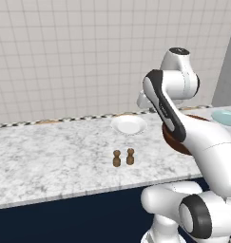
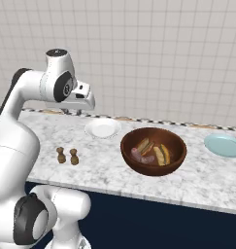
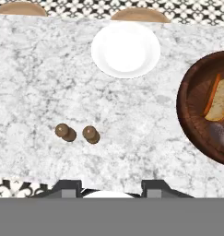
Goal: Place one bun and one sausage from the bowl on each plate.
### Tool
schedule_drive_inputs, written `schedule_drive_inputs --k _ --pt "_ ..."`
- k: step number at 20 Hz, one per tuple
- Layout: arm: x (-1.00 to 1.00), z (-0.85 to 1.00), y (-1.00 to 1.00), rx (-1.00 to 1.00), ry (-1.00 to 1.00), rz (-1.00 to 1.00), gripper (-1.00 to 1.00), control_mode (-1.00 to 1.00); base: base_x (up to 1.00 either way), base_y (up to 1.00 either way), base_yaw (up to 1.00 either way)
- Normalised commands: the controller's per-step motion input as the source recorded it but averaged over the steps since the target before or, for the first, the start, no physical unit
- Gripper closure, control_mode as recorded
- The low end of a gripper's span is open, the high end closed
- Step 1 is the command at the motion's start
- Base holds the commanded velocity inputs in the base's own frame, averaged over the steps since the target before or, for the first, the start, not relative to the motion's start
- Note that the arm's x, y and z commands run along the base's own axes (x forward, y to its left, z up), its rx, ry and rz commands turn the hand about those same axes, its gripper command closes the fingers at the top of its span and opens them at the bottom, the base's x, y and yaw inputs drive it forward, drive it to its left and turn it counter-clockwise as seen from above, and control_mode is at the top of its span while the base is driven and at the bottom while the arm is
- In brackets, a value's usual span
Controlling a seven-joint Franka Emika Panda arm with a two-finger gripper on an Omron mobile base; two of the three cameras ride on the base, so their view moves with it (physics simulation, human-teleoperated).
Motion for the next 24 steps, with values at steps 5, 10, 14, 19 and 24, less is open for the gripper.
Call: schedule_drive_inputs --k 5,10,14,19,24 --pt "0.11 -0.15 -0.52 0.00 0.04 -0.03 -1.00 -1.00 0.00 0.00 0.00" --pt "0.42 -0.15 -1.00 0.00 0.23 -0.08 -1.00 -1.00 0.00 0.00 0.00" --pt "0.14 -0.18 -1.00 0.00 0.19 -0.07 -1.00 -1.00 0.00 0.00 0.00" --pt "0.03 -0.48 -1.00 0.00 0.02 -0.02 -1.00 -1.00 0.00 0.00 0.00" --pt "0.20 -0.48 -0.76 -0.04 0.01 0.00 -1.00 -1.00 0.00 0.00 0.00"
